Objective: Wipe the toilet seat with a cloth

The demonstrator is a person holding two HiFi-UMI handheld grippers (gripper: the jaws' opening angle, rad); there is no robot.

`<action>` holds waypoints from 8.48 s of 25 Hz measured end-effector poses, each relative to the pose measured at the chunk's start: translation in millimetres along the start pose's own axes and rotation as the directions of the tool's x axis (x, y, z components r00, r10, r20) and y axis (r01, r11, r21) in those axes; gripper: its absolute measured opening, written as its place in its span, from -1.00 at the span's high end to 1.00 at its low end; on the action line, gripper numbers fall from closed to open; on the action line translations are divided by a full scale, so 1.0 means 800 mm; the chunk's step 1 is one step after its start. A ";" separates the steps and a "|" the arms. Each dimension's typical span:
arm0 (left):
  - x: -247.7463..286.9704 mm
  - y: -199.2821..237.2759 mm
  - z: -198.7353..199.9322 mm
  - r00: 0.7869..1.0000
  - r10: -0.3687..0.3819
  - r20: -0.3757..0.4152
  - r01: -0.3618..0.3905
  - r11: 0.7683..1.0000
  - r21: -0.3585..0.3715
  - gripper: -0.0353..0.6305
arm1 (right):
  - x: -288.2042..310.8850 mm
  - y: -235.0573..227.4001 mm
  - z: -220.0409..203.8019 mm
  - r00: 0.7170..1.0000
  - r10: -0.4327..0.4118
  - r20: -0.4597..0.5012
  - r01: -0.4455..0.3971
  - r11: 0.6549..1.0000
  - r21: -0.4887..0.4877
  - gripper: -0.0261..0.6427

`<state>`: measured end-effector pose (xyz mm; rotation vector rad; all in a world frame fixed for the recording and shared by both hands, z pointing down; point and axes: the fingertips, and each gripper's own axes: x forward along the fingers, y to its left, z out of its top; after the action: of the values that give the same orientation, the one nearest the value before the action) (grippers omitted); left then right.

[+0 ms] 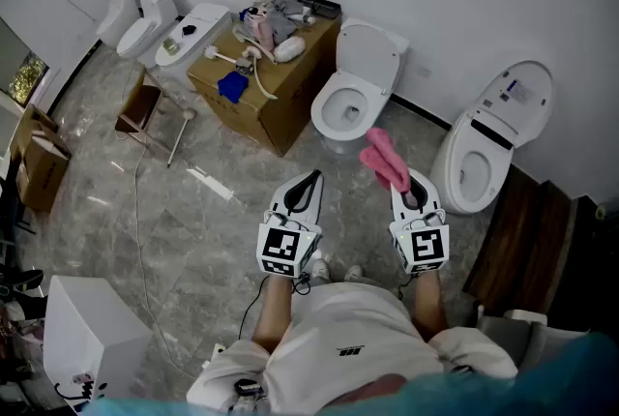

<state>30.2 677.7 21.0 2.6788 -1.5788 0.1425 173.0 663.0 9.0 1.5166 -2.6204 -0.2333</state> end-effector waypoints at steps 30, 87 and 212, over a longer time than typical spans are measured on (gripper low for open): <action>0.063 0.010 -0.012 0.994 0.109 -0.033 -0.108 0.994 0.036 0.85 | 0.058 -0.053 -0.045 0.995 0.094 -0.042 -0.094 0.996 0.013 0.86; 0.397 0.341 -0.031 0.997 0.015 -0.075 -0.018 0.999 -0.041 0.85 | 0.506 -0.134 -0.092 0.986 0.065 -0.155 -0.062 0.998 0.019 0.86; 0.691 0.534 -0.793 0.769 -0.102 -0.631 -0.192 0.904 -0.381 0.86 | 0.908 0.020 -0.967 0.492 0.460 -0.739 -0.352 0.882 0.315 0.85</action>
<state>-117.9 33.5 695.0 1.9393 -1.2570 0.5745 -72.0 -21.1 782.2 0.6626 -2.1115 0.5544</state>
